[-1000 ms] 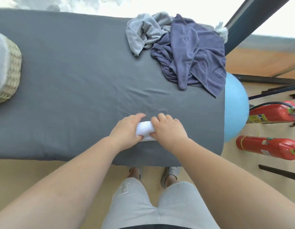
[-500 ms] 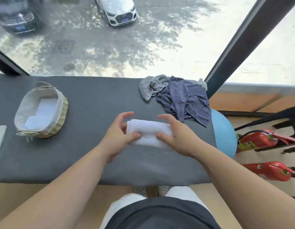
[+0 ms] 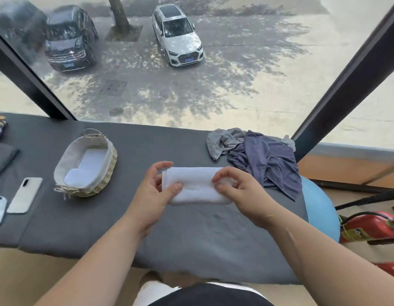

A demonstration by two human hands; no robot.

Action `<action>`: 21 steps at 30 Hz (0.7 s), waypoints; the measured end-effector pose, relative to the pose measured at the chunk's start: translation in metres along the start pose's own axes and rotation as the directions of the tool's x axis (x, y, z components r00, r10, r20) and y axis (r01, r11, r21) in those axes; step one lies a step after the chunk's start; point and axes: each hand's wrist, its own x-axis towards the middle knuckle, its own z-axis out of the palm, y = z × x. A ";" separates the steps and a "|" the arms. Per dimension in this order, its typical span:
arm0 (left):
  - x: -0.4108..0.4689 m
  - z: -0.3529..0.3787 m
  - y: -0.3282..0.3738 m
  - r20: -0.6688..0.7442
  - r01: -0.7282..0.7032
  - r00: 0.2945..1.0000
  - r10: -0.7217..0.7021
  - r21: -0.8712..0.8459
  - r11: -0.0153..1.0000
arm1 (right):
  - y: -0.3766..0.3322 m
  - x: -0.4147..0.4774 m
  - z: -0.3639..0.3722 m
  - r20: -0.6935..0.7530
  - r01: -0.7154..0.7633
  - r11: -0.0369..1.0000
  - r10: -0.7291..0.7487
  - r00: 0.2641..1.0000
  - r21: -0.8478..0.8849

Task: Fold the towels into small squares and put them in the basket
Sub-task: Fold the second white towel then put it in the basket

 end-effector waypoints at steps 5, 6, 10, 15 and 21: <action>0.011 -0.068 -0.008 0.025 0.017 1.000 -0.017 0.000 1.000 | -0.009 0.034 0.060 -0.015 0.005 1.000 -0.005 1.000 0.000; 0.014 -0.087 -0.012 0.021 0.021 1.000 -0.022 0.005 1.000 | -0.009 0.042 0.077 -0.020 -0.003 1.000 0.003 1.000 0.000; 0.025 -0.170 -0.024 0.036 0.050 0.998 -0.050 0.018 0.999 | -0.009 0.073 0.163 -0.070 -0.058 0.996 0.063 0.996 0.071; 0.034 -0.266 -0.024 0.031 0.111 0.993 -0.113 0.074 0.991 | -0.024 0.101 0.260 -0.114 -0.136 0.986 0.146 0.983 0.096; 0.051 -0.323 -0.020 0.001 0.184 0.983 -0.185 0.094 0.979 | -0.046 0.135 0.316 -0.141 -0.175 0.984 0.176 0.974 0.023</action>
